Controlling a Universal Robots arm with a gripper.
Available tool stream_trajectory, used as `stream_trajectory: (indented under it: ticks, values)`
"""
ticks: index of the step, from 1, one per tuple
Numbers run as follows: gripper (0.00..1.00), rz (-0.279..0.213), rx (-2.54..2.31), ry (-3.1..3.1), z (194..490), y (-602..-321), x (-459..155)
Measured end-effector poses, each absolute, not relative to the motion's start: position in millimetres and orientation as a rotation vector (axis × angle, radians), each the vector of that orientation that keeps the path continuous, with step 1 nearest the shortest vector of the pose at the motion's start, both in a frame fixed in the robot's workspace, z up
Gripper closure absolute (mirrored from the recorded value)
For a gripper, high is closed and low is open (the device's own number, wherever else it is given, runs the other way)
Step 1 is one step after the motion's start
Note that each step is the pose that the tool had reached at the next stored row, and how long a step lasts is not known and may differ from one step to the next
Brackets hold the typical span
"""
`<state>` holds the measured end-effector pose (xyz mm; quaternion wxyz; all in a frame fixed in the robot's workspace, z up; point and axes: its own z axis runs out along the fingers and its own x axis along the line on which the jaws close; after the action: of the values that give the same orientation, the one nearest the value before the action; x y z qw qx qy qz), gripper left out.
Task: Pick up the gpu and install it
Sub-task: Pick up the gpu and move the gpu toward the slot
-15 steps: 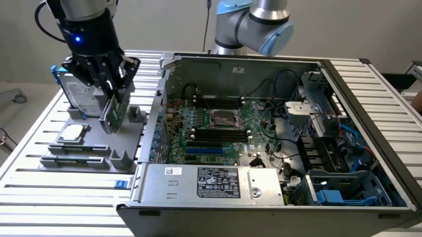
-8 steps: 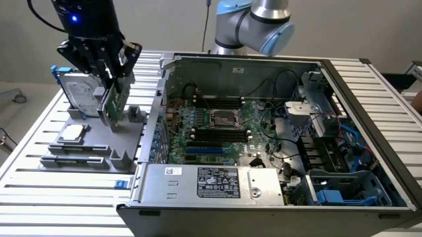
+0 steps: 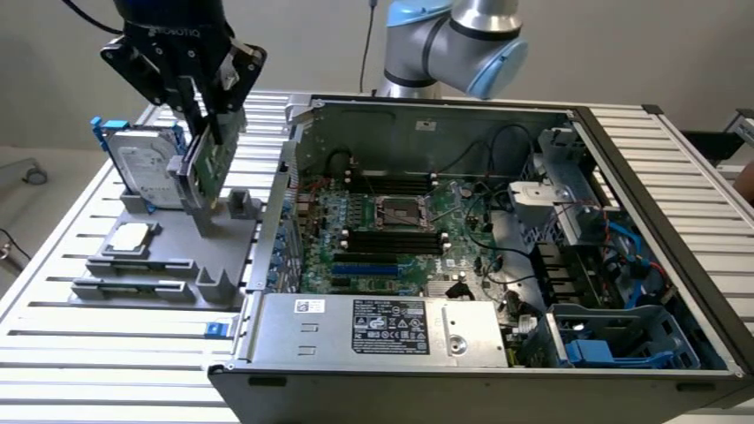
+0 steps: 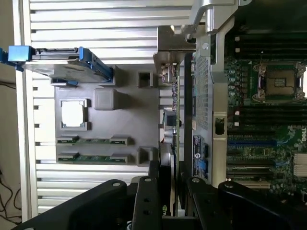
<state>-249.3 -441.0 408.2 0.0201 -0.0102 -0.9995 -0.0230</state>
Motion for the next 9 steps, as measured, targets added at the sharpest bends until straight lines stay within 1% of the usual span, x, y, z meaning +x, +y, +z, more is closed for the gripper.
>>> stream_trajectory:
  ticks: [9]
  values:
    - [0.73, -0.074, -0.032, -3.063, 434.4, -445.7, -223.1]
